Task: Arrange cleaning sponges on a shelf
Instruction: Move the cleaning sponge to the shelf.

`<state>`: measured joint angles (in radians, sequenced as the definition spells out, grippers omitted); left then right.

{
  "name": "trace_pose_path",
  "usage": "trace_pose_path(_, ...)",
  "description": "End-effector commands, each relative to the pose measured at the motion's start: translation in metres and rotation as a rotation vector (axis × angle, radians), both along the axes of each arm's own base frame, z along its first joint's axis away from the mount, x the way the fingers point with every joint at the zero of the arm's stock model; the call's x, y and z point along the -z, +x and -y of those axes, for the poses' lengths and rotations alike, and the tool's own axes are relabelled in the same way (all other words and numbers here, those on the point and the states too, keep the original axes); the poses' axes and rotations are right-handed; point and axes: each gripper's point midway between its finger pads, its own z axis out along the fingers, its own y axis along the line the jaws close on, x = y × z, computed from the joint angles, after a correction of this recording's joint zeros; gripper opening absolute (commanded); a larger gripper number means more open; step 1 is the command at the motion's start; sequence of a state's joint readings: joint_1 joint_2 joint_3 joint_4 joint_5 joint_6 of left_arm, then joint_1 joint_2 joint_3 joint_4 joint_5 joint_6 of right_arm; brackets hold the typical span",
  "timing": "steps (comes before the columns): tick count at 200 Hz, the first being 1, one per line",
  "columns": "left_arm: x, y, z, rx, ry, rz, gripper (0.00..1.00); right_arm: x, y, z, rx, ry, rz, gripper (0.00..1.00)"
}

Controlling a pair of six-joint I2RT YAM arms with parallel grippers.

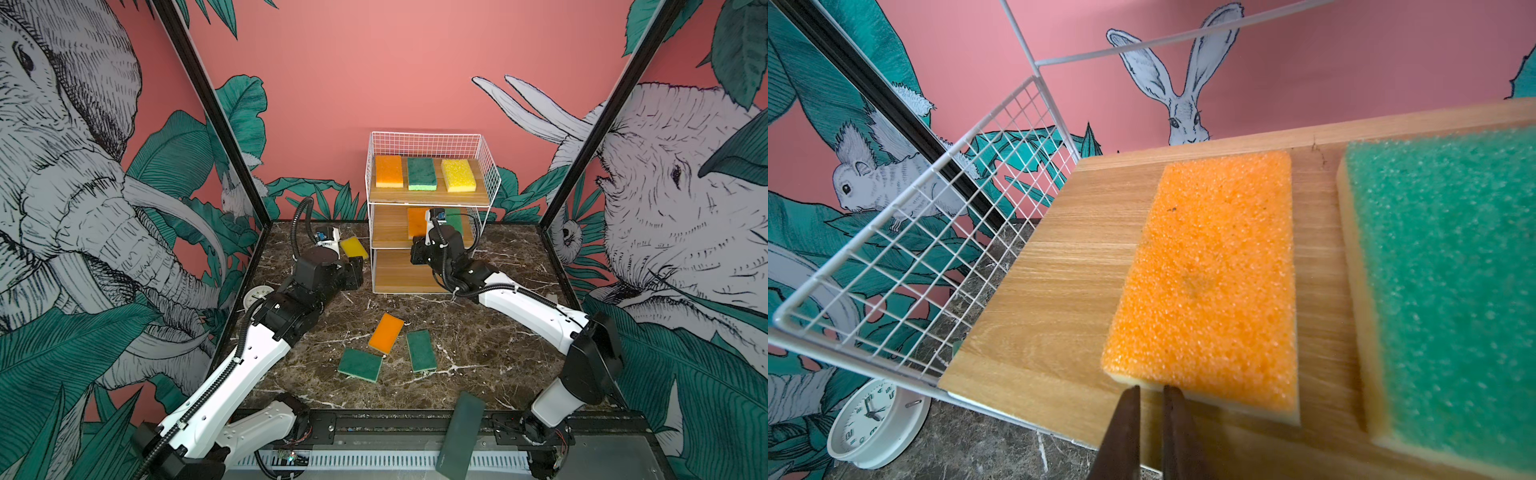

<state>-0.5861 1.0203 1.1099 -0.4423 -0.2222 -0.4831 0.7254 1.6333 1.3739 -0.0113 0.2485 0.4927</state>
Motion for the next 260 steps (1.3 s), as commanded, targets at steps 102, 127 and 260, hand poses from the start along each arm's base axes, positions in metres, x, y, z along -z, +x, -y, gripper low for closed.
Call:
trace_pose_path(102, 0.026, -0.01, -0.008, -0.01, 0.045, -0.097, 0.71, -0.038, -0.048, -0.004, -0.032, 0.002, 0.091, 0.38)
trace_pose_path(127, 0.058, -0.021, 0.001, 0.08, 0.117, -0.211, 0.76, -0.034, -0.071, 0.004, -0.048, -0.03, 0.079, 0.49)
trace_pose_path(260, 0.18, -0.099, 0.047, 0.483, 0.356, -0.409, 0.83, 0.067, -0.178, 0.196, 0.301, -0.216, -0.317, 0.9)
